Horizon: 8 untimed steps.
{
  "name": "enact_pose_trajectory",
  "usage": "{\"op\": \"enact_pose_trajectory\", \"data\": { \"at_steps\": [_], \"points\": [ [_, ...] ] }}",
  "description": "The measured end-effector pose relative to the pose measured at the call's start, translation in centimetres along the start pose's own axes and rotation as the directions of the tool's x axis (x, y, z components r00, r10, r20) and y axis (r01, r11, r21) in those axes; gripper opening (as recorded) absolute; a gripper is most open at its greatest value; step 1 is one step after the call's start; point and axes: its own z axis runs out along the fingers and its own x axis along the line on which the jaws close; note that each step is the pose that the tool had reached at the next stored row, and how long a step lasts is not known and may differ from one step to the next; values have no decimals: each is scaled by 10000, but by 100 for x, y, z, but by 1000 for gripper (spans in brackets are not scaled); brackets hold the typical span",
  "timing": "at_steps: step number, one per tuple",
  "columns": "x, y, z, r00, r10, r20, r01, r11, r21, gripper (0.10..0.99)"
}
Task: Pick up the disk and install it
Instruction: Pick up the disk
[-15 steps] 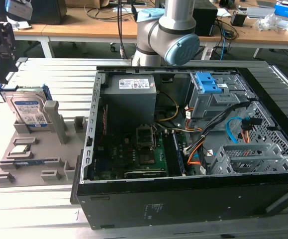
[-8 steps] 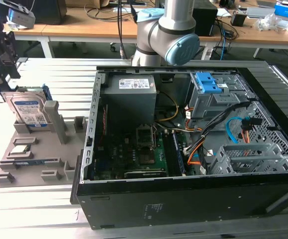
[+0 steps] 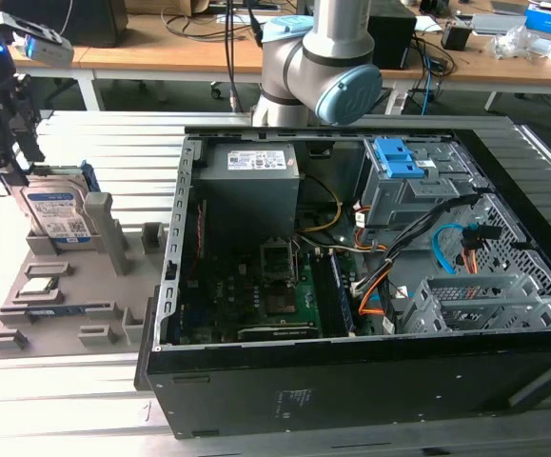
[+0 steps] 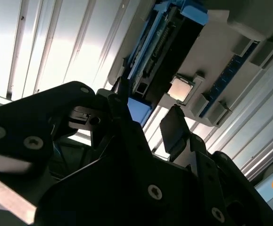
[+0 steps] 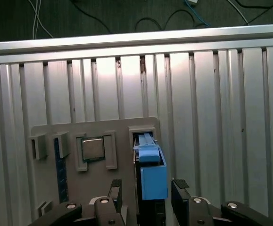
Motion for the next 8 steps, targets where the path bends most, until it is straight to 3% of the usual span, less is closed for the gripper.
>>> {"op": "enact_pose_trajectory", "data": {
  "at_steps": [8],
  "points": [
    [-34, -7, 189, 9999, -138, -68, 138, 9999, 5, 541]
  ]
}}
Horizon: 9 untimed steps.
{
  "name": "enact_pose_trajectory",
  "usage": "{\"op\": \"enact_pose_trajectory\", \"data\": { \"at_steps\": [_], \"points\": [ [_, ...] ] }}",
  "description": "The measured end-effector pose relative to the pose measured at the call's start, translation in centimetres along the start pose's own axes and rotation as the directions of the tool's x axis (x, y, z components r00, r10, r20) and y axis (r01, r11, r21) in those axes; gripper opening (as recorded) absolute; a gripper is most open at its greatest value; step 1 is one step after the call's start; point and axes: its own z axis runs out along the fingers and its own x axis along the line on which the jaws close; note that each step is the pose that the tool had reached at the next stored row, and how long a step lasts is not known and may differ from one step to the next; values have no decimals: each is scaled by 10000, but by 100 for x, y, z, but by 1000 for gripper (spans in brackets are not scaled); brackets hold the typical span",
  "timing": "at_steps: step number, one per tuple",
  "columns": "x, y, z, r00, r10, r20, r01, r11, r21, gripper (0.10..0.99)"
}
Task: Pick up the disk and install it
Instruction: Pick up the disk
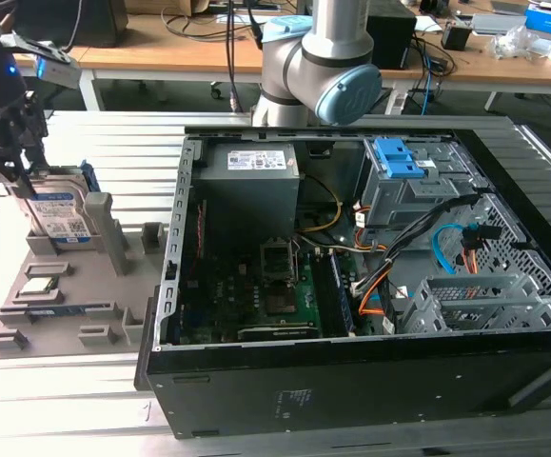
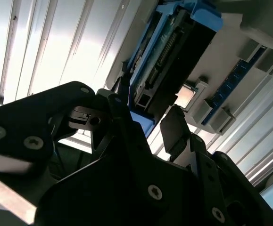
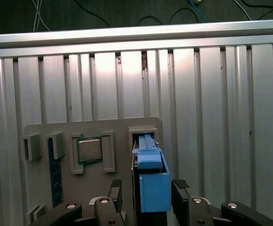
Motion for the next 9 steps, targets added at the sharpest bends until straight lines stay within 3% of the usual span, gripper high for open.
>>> {"op": "enact_pose_trajectory", "data": {
  "at_steps": [9],
  "points": [
    [-35, -5, 133, 9999, -137, -58, 137, 9999, 6, 541]
  ]
}}
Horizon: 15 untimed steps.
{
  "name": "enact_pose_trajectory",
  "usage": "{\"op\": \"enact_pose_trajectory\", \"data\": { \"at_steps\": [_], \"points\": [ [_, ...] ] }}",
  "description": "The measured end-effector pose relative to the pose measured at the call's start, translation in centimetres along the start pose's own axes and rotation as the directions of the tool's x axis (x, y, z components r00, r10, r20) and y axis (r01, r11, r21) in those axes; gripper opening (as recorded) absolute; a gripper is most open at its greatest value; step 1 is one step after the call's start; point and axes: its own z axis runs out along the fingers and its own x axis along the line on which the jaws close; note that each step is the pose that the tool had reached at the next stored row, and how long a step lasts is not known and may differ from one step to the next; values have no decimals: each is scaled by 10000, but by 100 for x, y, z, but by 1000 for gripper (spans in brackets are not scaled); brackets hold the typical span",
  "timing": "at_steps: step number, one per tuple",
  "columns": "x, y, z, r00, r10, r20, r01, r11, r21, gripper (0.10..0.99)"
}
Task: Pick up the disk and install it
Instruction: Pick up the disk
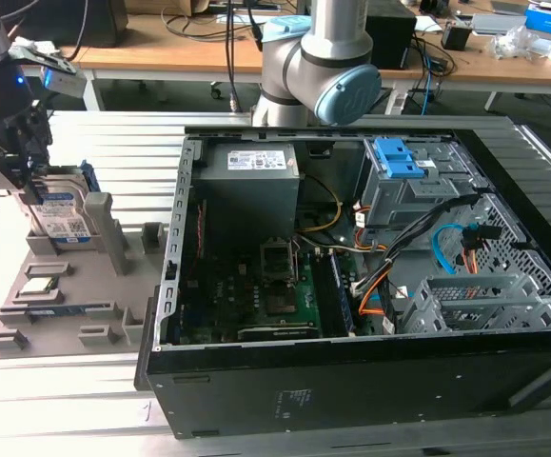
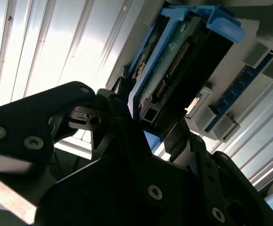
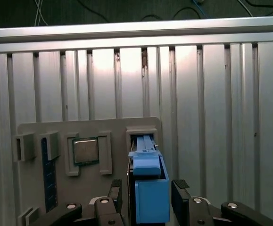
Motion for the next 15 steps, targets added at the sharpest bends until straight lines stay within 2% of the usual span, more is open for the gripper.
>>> {"op": "enact_pose_trajectory", "data": {
  "at_steps": [15],
  "points": [
    [-9, -50, 45, 10000, -79, 1, 79, 10000, 4, 541]
  ]
}}
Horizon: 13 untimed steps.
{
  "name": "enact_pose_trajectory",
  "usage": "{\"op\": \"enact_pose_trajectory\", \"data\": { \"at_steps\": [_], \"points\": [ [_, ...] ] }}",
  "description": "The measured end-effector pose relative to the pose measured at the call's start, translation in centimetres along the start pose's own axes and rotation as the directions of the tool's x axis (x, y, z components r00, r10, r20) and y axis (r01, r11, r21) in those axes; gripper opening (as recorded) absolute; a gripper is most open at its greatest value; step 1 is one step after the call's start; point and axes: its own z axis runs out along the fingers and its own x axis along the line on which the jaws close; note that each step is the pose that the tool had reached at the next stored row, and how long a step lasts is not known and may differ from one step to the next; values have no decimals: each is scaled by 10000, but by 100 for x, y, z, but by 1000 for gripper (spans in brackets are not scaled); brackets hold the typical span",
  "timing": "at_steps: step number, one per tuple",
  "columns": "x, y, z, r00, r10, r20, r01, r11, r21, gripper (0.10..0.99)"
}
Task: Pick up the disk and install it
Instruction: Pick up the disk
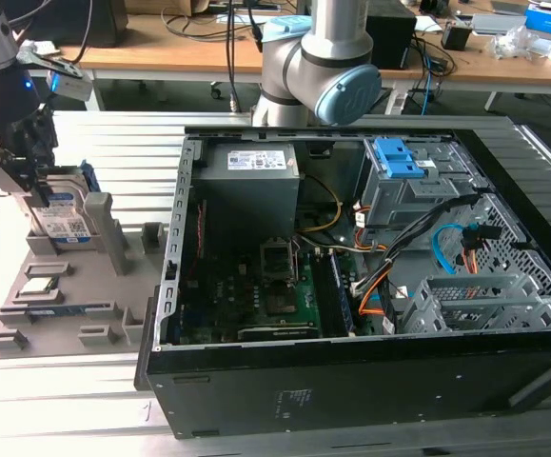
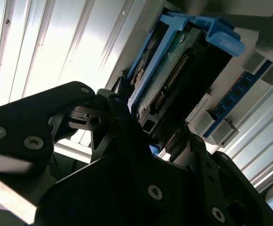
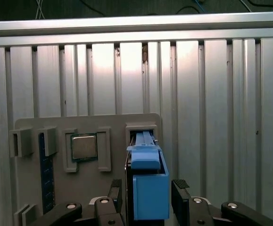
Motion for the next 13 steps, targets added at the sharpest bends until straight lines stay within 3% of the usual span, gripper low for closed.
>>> {"op": "enact_pose_trajectory", "data": {
  "at_steps": [3, 6, 13],
  "points": [
    [0, 0, 0, 10000, -2, 0, 2, 10000, 0, 541],
    [0, 0, 0, 10000, -4, -1, 4, 10000, 0, 361],
    [0, 0, 0, 10000, -10, 0, 10, 10000, 0, 361]
  ]
}}
